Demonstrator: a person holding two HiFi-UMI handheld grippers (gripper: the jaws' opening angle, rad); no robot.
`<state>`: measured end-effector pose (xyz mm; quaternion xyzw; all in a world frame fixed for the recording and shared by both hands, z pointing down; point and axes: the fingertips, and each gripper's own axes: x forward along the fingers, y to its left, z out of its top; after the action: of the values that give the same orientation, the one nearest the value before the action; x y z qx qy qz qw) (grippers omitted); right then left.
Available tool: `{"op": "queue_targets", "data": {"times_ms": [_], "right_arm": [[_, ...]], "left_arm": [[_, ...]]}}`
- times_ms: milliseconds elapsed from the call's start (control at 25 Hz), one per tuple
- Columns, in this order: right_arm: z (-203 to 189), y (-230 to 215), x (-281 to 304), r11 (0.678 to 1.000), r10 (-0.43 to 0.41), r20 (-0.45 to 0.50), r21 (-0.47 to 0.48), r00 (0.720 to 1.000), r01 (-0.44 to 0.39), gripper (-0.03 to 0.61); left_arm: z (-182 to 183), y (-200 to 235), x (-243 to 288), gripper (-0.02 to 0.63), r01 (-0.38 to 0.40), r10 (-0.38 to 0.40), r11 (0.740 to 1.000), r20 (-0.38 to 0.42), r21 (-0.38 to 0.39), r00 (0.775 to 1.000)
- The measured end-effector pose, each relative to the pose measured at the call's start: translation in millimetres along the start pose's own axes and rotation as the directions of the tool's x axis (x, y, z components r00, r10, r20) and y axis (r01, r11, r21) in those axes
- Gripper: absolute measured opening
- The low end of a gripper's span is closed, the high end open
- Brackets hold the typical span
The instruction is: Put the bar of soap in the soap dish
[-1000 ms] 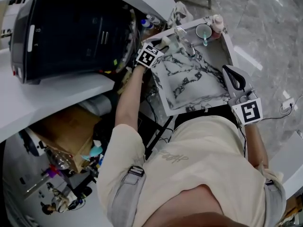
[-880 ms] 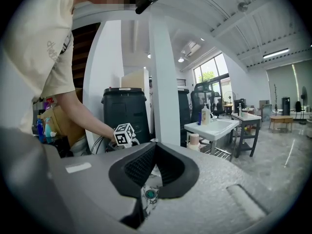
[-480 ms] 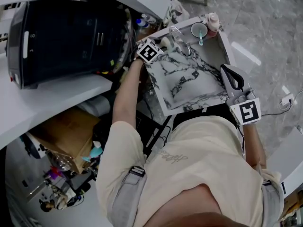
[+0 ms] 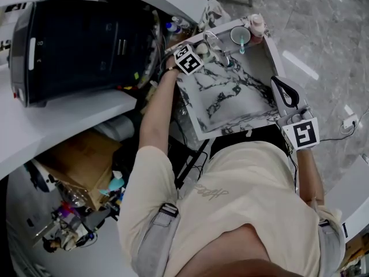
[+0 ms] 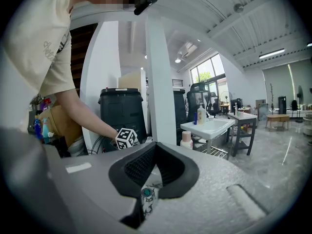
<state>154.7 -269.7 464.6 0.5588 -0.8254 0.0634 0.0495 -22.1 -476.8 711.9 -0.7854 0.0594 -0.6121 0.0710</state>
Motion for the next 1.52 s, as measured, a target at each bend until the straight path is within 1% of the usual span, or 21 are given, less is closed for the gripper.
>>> {"op": "queue_targets", "data": {"times_ms": [120, 160, 280, 440, 520, 640, 800, 880, 960, 1080, 1120, 1160, 1200, 1280, 1440, 1520], "right_arm": [[-4, 1, -3, 1.000, 0.001, -0.034, -0.007, 0.999, -0.002, -0.002], [-3, 2, -4, 1.000, 0.005, -0.033, -0.008, 0.999, -0.005, -0.002], [-1, 7, -4, 1.000, 0.017, -0.011, -0.006, 1.000, -0.018, -0.002], [-8, 13, -5, 1.000, 0.028, -0.060, -0.004, 0.998, -0.029, -0.002], [-6, 18, -4, 0.999, 0.042, -0.059, -0.005, 0.997, -0.042, -0.002], [-3, 29, -2, 0.997, 0.072, -0.039, -0.017, 0.997, -0.073, -0.002], [0, 42, -1, 0.995, 0.094, -0.025, -0.026, 0.995, -0.094, -0.002], [1, 47, -1, 0.994, 0.101, -0.023, -0.028, 0.995, -0.102, -0.002], [1, 51, 0, 0.994, 0.103, -0.022, -0.029, 0.994, -0.104, -0.002], [2, 57, -2, 0.994, 0.104, -0.019, -0.027, 0.994, -0.105, -0.002], [4, 59, -2, 0.994, 0.105, -0.013, -0.026, 0.994, -0.105, -0.002], [6, 61, -1, 0.994, 0.106, -0.006, -0.027, 0.994, -0.106, -0.002], [9, 64, -1, 0.994, 0.107, 0.001, -0.030, 0.994, -0.107, -0.002], [15, 67, 1, 0.993, 0.112, 0.015, -0.042, 0.994, -0.111, -0.002], [25, 76, 2, 0.991, 0.120, 0.032, -0.070, 0.992, -0.117, -0.002], [30, 79, 1, 0.990, 0.118, 0.042, -0.080, 0.992, -0.114, -0.002]], "left_arm": [[-18, -3, 3, 0.200, -0.013, 0.012, 0.997, -0.021, -0.073, 1.000], [-17, -2, 0, 0.209, -0.022, 0.022, 0.995, -0.004, -0.092, 1.000], [2, 6, -23, 0.210, -0.073, 0.085, 0.990, 0.101, -0.118, 0.991], [3, 7, -49, 0.206, -0.122, 0.153, 0.975, 0.162, -0.185, 0.975], [3, 1, -64, 0.199, -0.129, 0.176, 0.965, 0.198, -0.229, 0.964], [0, -16, -83, 0.196, -0.107, 0.184, 0.946, 0.238, -0.305, 0.954], [-7, -43, -106, 0.193, -0.077, 0.200, 0.918, 0.289, -0.388, 0.936], [-12, -57, -116, 0.182, -0.055, 0.211, 0.897, 0.314, -0.439, 0.926], [-16, -69, -126, 0.171, -0.019, 0.222, 0.863, 0.345, -0.505, 0.912], [-19, -86, -145, 0.133, 0.035, 0.272, 0.794, 0.406, -0.607, 0.873], [-19, -92, -152, 0.129, 0.050, 0.289, 0.775, 0.423, -0.630, 0.859], [-19, -99, -159, 0.130, 0.058, 0.305, 0.762, 0.436, -0.645, 0.847], [-18, -106, -166, 0.125, 0.060, 0.322, 0.753, 0.447, -0.655, 0.835], [-16, -117, -182, 0.085, 0.053, 0.368, 0.736, 0.465, -0.674, 0.805], [-15, -127, -226, 0.030, 0.041, 0.475, 0.690, 0.496, -0.722, 0.727], [-15, -131, -249, 0.015, 0.022, 0.518, 0.682, 0.504, -0.731, 0.691]]}}
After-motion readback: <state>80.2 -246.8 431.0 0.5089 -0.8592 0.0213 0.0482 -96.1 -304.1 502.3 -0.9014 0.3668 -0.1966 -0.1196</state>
